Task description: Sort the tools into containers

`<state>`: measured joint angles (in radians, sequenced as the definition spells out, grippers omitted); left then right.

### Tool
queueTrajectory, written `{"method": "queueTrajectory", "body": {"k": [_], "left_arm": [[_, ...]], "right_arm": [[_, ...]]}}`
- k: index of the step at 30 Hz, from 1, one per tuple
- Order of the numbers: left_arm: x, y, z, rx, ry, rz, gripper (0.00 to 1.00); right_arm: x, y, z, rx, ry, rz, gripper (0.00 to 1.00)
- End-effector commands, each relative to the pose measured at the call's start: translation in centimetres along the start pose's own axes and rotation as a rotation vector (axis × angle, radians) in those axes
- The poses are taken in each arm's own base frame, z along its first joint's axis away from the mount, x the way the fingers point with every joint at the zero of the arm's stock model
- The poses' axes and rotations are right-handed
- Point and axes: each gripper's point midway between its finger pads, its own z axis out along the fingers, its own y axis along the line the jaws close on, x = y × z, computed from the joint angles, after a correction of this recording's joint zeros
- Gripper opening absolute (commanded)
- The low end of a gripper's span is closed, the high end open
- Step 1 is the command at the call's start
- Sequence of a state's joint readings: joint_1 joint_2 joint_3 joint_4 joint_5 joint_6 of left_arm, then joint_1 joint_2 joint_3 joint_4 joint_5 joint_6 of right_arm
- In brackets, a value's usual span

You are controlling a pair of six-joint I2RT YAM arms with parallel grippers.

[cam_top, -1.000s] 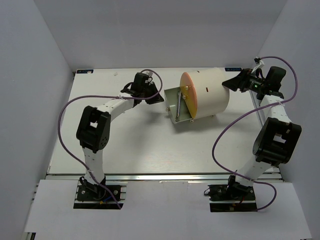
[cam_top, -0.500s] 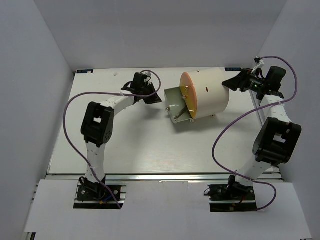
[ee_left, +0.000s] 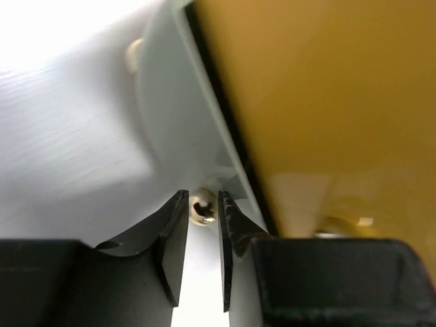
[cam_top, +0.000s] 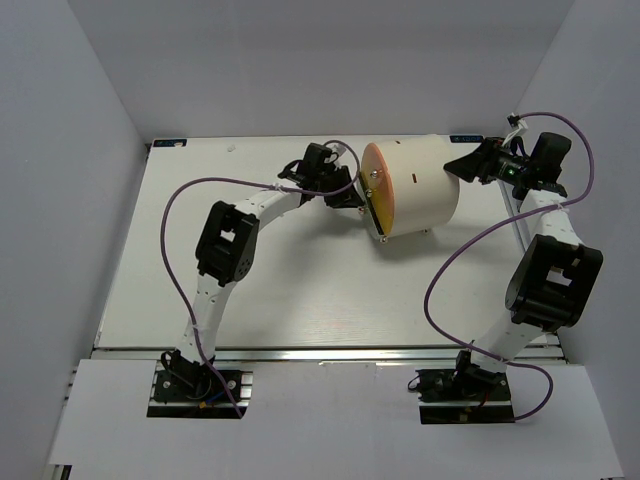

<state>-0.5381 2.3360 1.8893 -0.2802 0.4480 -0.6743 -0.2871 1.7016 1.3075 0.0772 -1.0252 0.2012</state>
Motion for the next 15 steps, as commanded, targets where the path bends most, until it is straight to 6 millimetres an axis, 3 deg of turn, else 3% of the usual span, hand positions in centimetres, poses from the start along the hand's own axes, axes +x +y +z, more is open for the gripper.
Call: {"method": "queueTrajectory", "body": {"k": [1,6,10,12,14,15], "left_arm": [[-1.6,-3.6,-0.3,0.115,-0.024,0.025,0.35],[-2.3,-4.6,0.5,0.165,-0.025,0.005,0.36],[-2.5,-4.1,0.5,0.133,-0.039,-0.002,0.36],[-2.4,-2.6,0.0,0.063,-0.053,-0.011,0.35],[-4.4,-1.6,-2.4,-0.021,-0.145,-0.023,0.35],[-3.5,0.3,-2.8,-0.071,-0.144,-0.054,0.36]], "right_arm": [[0.7,0.2,0.4,0.002,0.016,-0.007,0.73],[0.8,0.2,0.4,0.002,0.018,-0.003,0.73],[0.7,0.3,0.4,0.006,0.015,-0.010,0.75],[0.4,0.4,0.3,0.013,0.010,-0.019,0.80],[-0.1,0.3,0.1,0.034,-0.001,-0.034,0.89],[-0.3,0.2,0.0,0.045,-0.006,-0.038,0.90]]}}
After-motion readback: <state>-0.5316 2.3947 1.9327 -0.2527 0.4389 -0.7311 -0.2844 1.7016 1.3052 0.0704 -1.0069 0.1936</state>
